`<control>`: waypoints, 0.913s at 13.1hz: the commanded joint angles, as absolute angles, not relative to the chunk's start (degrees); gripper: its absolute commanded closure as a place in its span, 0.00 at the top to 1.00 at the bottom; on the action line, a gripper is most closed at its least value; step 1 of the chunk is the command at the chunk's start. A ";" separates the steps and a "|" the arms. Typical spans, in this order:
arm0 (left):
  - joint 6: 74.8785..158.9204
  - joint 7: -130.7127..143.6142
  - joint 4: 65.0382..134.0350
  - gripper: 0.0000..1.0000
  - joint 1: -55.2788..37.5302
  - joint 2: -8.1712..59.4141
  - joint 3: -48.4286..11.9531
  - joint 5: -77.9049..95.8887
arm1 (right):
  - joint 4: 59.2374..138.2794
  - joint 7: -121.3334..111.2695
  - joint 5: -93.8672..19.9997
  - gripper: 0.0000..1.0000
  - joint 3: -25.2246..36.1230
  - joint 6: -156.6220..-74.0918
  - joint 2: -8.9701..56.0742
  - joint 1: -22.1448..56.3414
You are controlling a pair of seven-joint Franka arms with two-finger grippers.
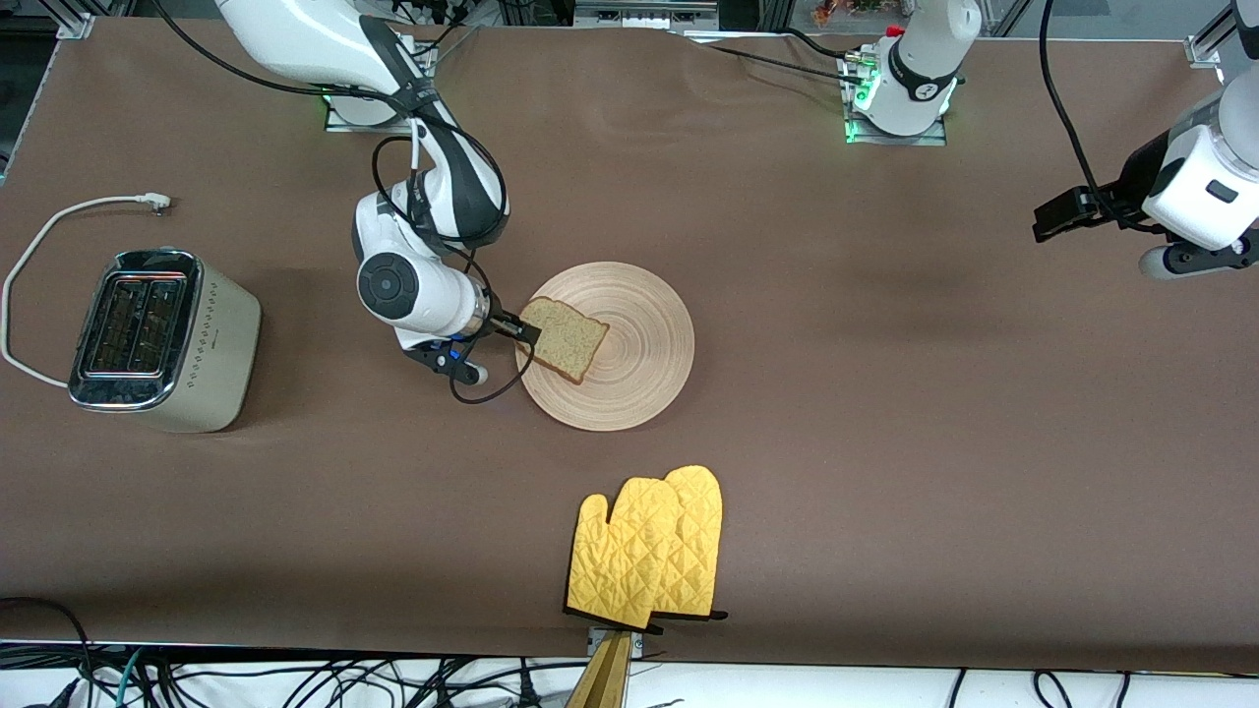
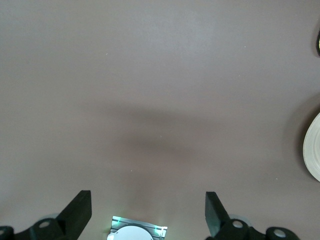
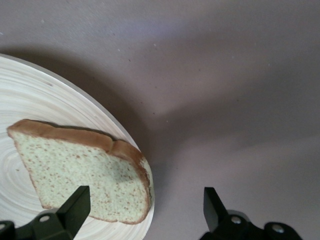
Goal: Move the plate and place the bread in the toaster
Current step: 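Move the right gripper from the toaster to the bread slice, then grasp the bread slice crust with the right gripper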
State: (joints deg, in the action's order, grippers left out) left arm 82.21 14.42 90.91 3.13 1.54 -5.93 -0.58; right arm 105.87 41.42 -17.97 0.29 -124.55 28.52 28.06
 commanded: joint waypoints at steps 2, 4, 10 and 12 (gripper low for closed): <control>81.74 14.06 89.65 1.00 4.04 2.29 -6.33 0.88 | 108.98 41.92 -20.48 1.00 0.09 -126.47 27.33 29.09; 81.74 14.06 89.74 1.00 4.13 2.28 -6.33 0.88 | 110.91 42.88 -20.48 1.00 0.00 -128.31 27.33 29.44; 81.83 14.06 89.91 1.00 4.13 2.29 -6.33 0.88 | 112.15 43.07 -20.39 1.00 -1.05 -129.90 27.33 29.53; 81.83 14.06 90.00 1.00 4.13 2.29 -6.33 0.88 | 112.15 43.07 -20.39 0.95 -1.05 -129.82 27.33 29.53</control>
